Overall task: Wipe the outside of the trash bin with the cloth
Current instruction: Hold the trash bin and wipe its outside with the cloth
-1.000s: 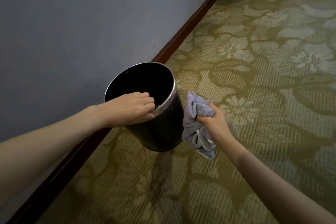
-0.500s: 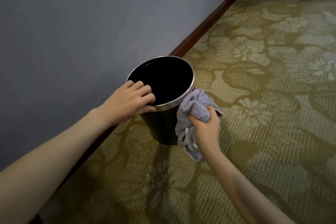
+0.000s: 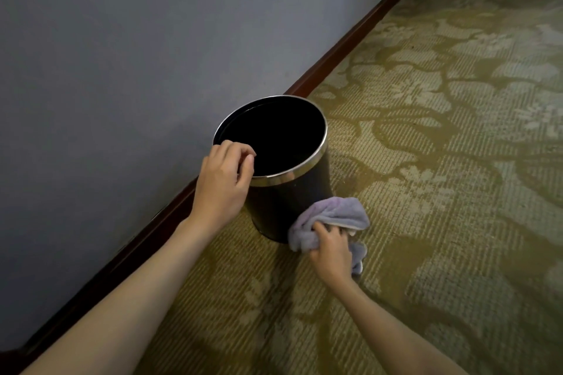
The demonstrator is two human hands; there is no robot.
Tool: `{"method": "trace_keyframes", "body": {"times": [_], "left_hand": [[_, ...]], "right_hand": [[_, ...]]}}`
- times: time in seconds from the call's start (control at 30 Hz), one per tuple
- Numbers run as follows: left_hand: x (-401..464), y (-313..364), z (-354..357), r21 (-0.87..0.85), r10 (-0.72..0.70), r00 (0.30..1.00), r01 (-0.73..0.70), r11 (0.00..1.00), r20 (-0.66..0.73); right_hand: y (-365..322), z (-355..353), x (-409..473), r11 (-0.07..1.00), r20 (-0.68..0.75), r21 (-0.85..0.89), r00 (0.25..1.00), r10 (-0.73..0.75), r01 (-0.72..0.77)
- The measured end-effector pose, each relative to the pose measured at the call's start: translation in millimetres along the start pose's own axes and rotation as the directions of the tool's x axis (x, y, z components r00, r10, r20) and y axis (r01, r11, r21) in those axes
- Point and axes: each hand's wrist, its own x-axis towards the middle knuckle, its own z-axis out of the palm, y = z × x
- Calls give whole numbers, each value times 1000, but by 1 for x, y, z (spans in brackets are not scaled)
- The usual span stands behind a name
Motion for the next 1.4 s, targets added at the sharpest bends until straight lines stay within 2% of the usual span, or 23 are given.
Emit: {"method": "trace_keyframes", "body": {"times": [0.07,0.13,0.33,0.47,0.6,0.7,0.8,0.9,0.97,1.03,1.13,1.23,1.4], "left_hand": [[2,6,0,41,37,999,-39,998,35],[6,11,2,100,78,994,-85,991,76],[24,36,16,135,108,977,-134,982,182],[42,58,28,220,52,961,-114,969,270],[54,74,40,302,-39,952,-56,952,302],[59,80,48,394,-59,948,-74,916,314],[58,84,53,446,-46,949,-103,889,311],[54,84,57,463,-27,950,-127,877,312],[53,82,57,475,2,950,-159,866,313],[55,81,57,479,21,946,-182,859,323],[58,81,57,465,22,935,-196,863,354],[58,80,55,434,36,920,-218,874,390],[51,68,38,355,163,877,-344,869,451]], "right_hand": [[13,-7,13,966,-58,206,983,173,-158],[17,-26,31,894,-159,418,955,249,-164],[-7,-109,96,719,-181,695,965,191,-12],[-30,-143,116,686,-264,717,959,98,128],[-30,-134,102,621,-315,765,941,125,174],[-18,-100,77,549,-230,833,946,228,70],[-1,-58,46,559,-111,823,934,341,-106],[13,-28,19,507,27,837,941,337,-205],[18,-24,18,518,59,826,947,316,-224],[19,-33,31,534,26,820,945,326,-207],[21,-62,60,503,-24,848,937,349,-166],[23,-94,84,537,-88,838,946,311,-99],[23,-110,88,538,-115,842,959,261,-45]]}}
